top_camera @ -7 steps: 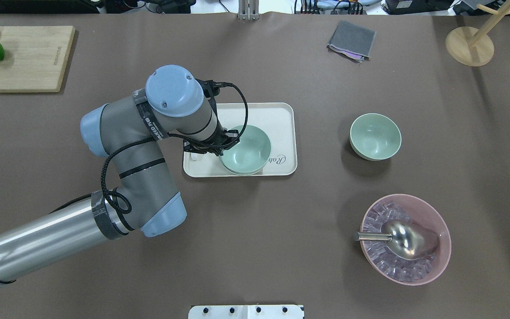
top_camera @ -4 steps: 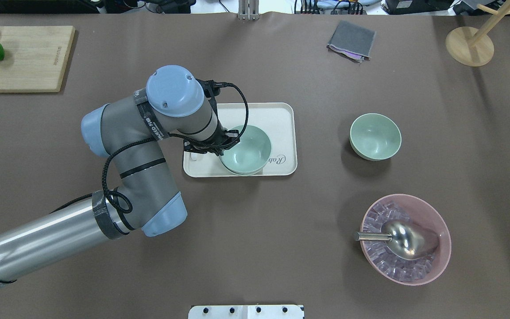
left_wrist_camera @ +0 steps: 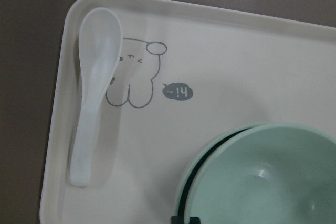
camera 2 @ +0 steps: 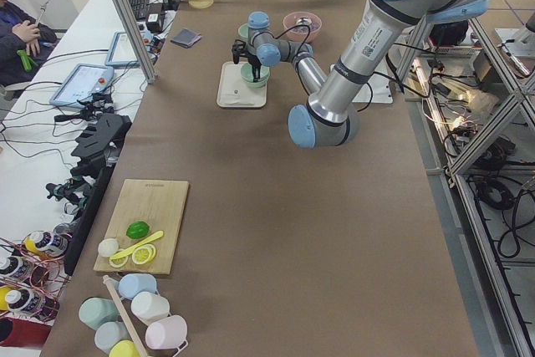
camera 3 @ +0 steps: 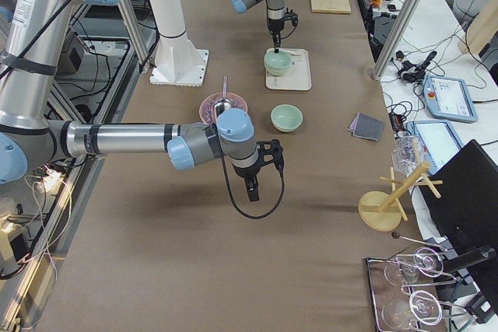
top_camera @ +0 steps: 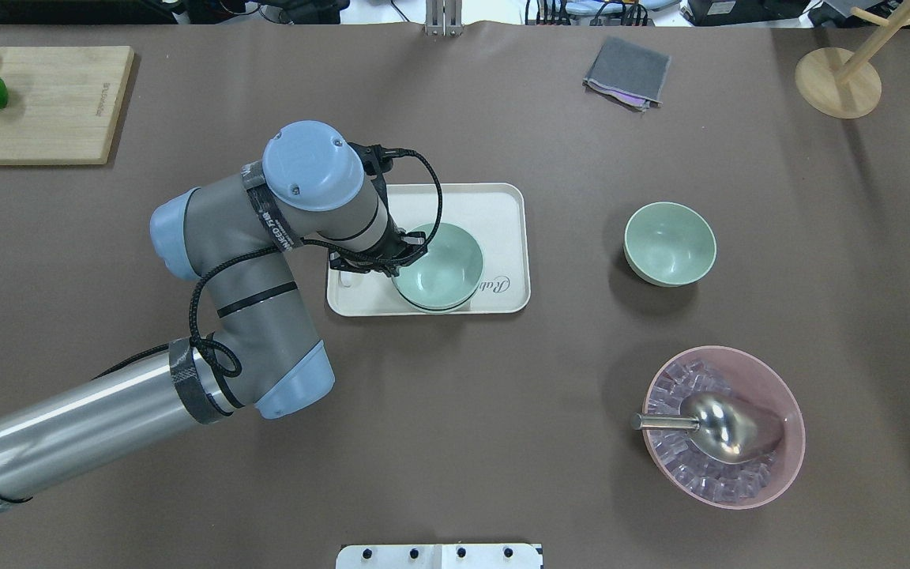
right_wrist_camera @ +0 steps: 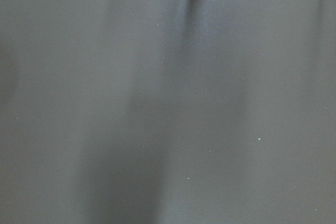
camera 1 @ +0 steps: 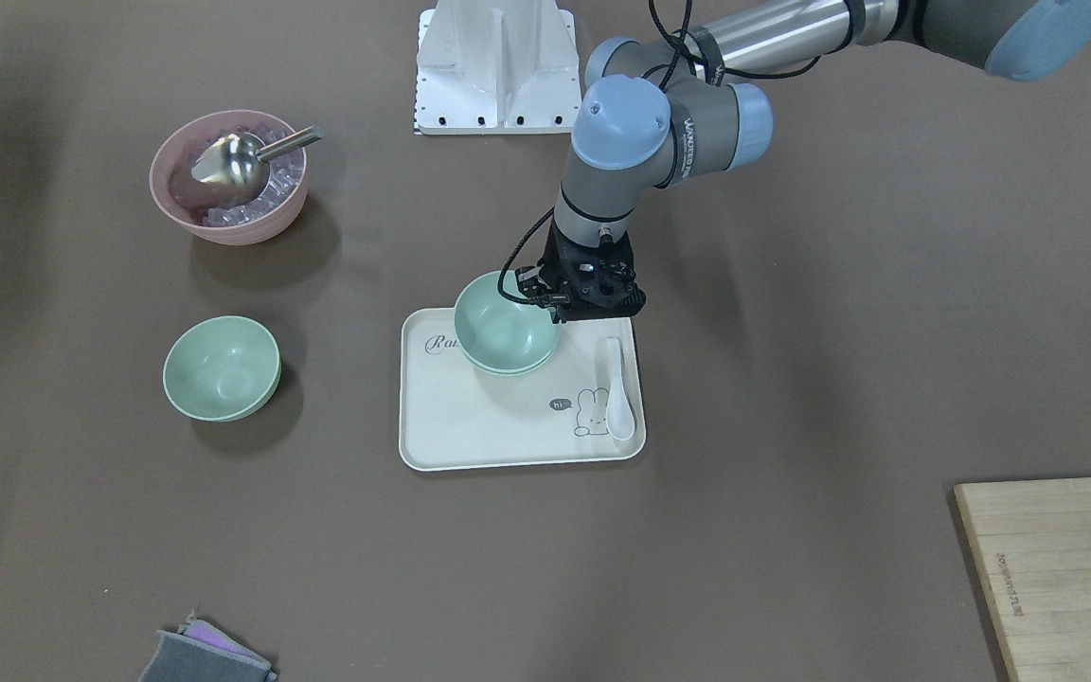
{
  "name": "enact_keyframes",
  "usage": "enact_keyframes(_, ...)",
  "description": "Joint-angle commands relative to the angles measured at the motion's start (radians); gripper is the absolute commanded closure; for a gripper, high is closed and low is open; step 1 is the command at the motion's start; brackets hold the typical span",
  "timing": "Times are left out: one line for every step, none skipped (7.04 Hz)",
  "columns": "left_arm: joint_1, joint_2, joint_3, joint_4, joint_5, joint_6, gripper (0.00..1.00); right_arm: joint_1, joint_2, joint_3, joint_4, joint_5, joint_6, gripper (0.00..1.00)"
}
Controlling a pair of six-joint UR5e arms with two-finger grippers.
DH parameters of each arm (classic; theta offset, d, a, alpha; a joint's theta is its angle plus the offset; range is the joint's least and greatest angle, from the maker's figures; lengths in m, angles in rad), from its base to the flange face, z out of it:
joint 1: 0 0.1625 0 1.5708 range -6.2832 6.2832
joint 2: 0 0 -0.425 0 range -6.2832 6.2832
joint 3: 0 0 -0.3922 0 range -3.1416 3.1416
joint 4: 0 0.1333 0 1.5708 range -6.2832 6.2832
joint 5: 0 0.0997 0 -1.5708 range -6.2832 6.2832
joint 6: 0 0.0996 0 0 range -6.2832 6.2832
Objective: Stack green bowls together
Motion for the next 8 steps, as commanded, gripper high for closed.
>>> enact_keyframes(0.0,0.001,0.002,-0.002,0.007,0.0,1.0,0.0,0.001,0.0,0.001,0.0,0.002,0.0)
enact_keyframes(0.0,0.001,0.002,-0.002,0.007,0.0,1.0,0.0,0.001,0.0,0.001,0.0,0.002,0.0)
enact_keyframes(0.0,0.001,0.002,-0.002,0.007,0.0,1.0,0.0,0.001,0.0,0.001,0.0,0.002,0.0)
enact_keyframes(0.0,0.002,0.002,-0.002,0.007,0.0,1.0,0.0,-0.001,0.0,0.001,0.0,0.002,0.0)
enact_keyframes(0.0,0.002,0.002,-0.01,0.007,0.0,1.0,0.0,0.001,0.0,0.001,0.0,0.0,0.0)
enact_keyframes(0.0,0.007,0.003,-0.029,0.007,-0.002,0.76,0.0,0.001,0.0,0.001,0.0,0.0,0.0)
enact_keyframes(0.0,0.006,0.003,-0.03,0.007,0.0,0.01,0.0,0.001,0.0,0.001,0.0,0.0,0.0)
enact_keyframes(0.0,0.003,-0.009,-0.031,0.005,0.002,0.02,0.0,0.001,0.0,0.001,0.0,0.0,0.0)
